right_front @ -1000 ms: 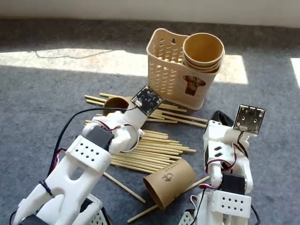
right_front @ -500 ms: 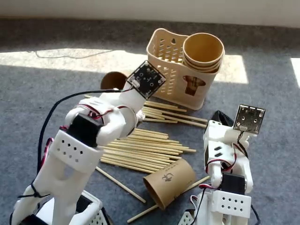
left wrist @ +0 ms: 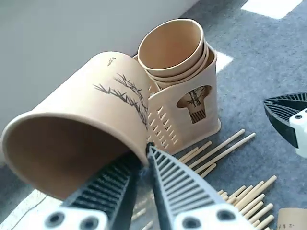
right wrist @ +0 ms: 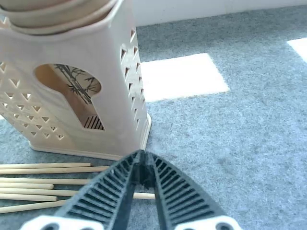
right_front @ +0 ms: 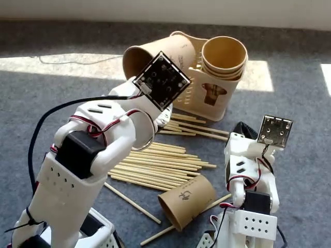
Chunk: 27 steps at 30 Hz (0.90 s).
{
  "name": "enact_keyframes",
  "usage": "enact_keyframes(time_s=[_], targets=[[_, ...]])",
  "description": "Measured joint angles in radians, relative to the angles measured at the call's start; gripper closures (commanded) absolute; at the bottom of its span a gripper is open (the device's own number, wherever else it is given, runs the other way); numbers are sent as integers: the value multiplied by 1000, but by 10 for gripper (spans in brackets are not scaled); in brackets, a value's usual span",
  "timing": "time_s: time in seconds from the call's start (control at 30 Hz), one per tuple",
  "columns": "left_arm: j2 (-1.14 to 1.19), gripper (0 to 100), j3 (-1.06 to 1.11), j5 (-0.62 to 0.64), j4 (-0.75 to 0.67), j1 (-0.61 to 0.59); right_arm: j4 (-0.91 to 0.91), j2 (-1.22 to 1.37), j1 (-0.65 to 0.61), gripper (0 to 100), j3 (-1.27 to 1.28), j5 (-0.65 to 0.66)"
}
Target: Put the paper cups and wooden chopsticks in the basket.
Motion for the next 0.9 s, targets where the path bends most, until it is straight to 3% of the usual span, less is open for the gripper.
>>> enact_keyframes(time_s=[0.23,0.8,0.9], targets=[[52,992,-58,0,-46,48,0,0,0,989,0,0],[537,991,-451,-34,-49,109,0,0,0,989,0,0],[592,934,-486,-38,-49,109,0,0,0,989,0,0]])
